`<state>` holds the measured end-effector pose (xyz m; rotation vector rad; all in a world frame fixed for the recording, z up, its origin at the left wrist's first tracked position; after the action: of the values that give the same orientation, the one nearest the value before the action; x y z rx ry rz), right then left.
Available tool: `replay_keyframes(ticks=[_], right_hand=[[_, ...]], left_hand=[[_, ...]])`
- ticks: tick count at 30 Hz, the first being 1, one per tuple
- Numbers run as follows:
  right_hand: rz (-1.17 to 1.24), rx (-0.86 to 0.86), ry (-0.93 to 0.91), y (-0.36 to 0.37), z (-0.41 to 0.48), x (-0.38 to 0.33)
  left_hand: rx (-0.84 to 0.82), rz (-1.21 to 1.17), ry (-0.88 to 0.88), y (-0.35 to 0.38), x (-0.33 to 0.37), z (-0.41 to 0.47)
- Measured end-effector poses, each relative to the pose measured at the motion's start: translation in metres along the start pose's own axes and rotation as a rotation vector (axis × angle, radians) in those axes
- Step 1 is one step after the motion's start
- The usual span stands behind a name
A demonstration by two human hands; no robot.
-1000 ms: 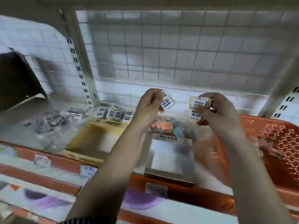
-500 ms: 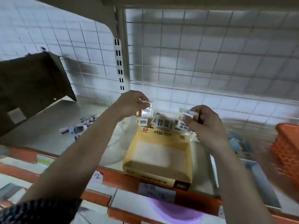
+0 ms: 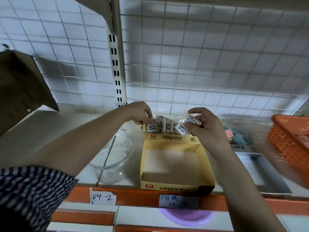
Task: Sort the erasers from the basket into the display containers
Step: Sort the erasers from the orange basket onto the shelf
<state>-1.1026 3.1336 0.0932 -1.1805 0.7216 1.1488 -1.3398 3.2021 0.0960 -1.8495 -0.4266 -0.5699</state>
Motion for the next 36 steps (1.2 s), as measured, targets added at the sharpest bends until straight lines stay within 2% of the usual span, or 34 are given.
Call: replay_keyframes(ticks=[2,4,9,13,16,20,25,30,36], right_hand=[[-0.028,-0.027,-0.017,0.006,0.008,-0.003],[-0.047,-0.066,-0.041,0.016,0.018,-0.009],[-0.122,-0.171,-0.045,0.050,0.047,-0.023],[-0.296,-0.290,-0.032,0.070,0.066,-0.026],[-0.417,-0.380,-0.053,0.075,0.076,-0.022],[-0.547,-0.398,-0.105,0.077,0.082,-0.011],[-0.574,-0.379,-0.128,0.076,0.080,-0.007],[-0.492,-0.228,-0.156,0.040,0.074,-0.018],[-0.490,-0.036,-0.164,-0.040,0.057,-0.021]], left_hand=[[0.072,0.195,0.043,-0.001,0.002,-0.003],[0.150,0.265,0.082,-0.006,0.003,-0.011],[0.402,0.182,0.147,-0.030,-0.001,-0.058],[0.632,0.192,0.163,-0.033,-0.011,-0.095],[0.729,0.199,0.174,-0.023,-0.016,-0.111],[0.771,0.168,0.161,-0.012,-0.018,-0.121],[0.750,0.162,0.167,-0.004,-0.010,-0.118],[0.751,0.187,0.240,0.002,0.029,-0.109],[0.733,0.225,0.376,0.025,0.099,-0.087]])
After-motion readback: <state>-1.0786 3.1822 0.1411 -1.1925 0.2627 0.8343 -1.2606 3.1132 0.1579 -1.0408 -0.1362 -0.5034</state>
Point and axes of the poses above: each hand's wrist, its own z-axis towards the middle knuckle, its own y-axis out of the palm, x = y × z, the point moved 3 cm from there along z, towards the middle knuckle, and after that the axes turned 2 degrees about -x, right-handed, at the moved point
